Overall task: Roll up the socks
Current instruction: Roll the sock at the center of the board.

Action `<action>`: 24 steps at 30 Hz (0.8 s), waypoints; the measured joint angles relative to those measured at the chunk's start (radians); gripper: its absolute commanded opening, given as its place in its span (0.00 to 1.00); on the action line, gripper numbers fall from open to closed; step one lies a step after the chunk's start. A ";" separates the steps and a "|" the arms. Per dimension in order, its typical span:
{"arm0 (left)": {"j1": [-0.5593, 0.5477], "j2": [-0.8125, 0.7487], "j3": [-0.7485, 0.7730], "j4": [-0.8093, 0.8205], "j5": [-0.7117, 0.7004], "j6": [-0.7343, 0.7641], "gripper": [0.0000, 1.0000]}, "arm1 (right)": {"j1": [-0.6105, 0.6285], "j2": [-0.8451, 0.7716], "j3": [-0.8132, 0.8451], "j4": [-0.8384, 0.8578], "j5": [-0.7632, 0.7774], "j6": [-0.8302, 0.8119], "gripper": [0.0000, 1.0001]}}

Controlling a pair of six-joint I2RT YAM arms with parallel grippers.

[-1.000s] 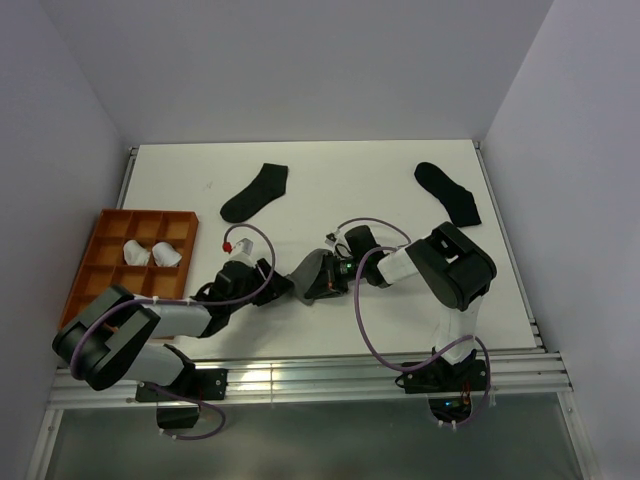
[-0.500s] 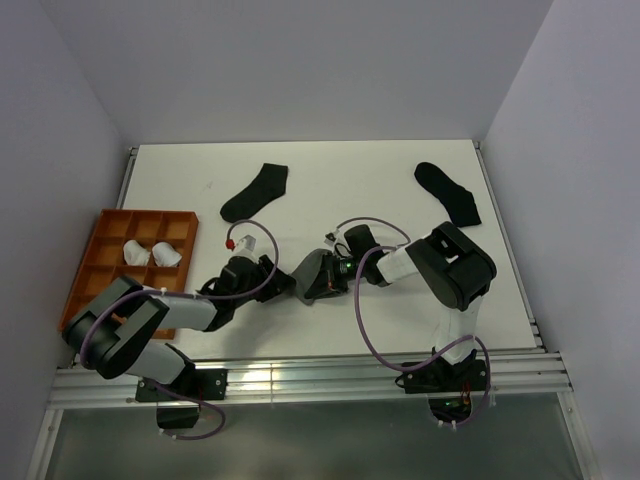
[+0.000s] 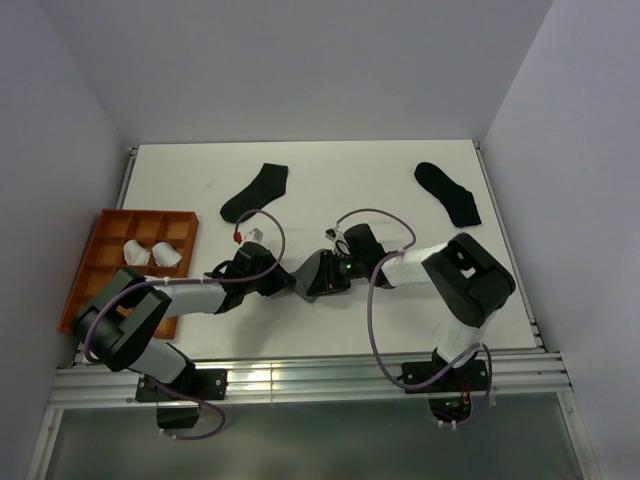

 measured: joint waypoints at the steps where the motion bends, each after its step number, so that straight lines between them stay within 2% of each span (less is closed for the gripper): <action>1: 0.000 0.000 0.017 -0.035 -0.002 0.000 0.13 | 0.008 -0.030 -0.007 -0.011 0.033 -0.016 0.35; 6: -0.002 0.005 0.120 -0.236 -0.019 0.003 0.13 | 0.068 -0.216 -0.038 -0.072 0.208 -0.110 0.43; 12: -0.002 0.040 0.253 -0.467 -0.035 0.012 0.15 | 0.215 -0.363 -0.040 -0.102 0.479 -0.237 0.45; 19: -0.002 0.064 0.354 -0.678 -0.061 0.023 0.16 | 0.395 -0.312 -0.017 -0.124 0.732 -0.339 0.45; 24: -0.002 0.076 0.379 -0.729 -0.060 0.031 0.16 | 0.484 -0.227 0.027 -0.132 0.872 -0.376 0.45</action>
